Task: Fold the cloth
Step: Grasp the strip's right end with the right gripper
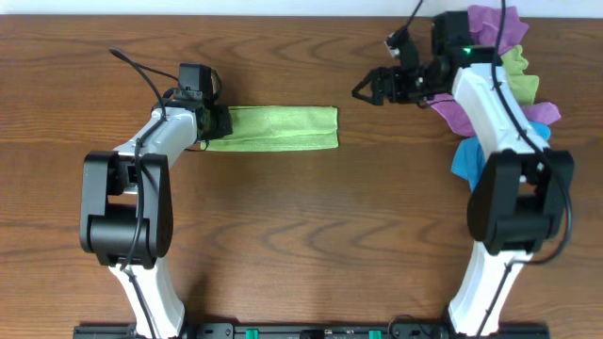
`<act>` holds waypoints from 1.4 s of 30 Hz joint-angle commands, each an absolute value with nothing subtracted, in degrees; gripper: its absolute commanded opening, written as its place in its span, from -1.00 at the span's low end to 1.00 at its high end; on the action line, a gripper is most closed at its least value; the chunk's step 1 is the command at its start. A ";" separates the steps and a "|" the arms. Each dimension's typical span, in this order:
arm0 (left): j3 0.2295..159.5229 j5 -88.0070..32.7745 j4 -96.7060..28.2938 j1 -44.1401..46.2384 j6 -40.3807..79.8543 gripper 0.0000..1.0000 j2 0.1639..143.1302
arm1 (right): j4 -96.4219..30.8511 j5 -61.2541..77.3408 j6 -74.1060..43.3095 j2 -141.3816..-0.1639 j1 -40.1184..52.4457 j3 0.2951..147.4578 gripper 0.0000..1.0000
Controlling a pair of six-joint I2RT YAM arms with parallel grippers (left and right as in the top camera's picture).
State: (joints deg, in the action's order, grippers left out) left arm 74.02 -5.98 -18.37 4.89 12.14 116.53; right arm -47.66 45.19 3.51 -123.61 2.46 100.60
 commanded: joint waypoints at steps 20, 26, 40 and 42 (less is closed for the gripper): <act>74.74 -5.56 -18.87 4.91 11.75 -0.88 117.27 | -43.75 51.13 2.96 -135.63 7.57 99.90 0.81; 74.74 -5.56 -19.18 4.91 11.75 -0.88 117.27 | -41.60 50.78 -0.08 -137.16 8.08 99.90 0.79; 74.74 -5.58 -19.22 4.91 11.75 -0.88 117.27 | -38.48 50.76 -3.88 -140.53 11.49 99.90 0.32; 74.74 -5.56 -19.25 4.91 11.75 -0.88 117.27 | -38.15 50.57 -4.47 -140.53 11.75 99.92 0.15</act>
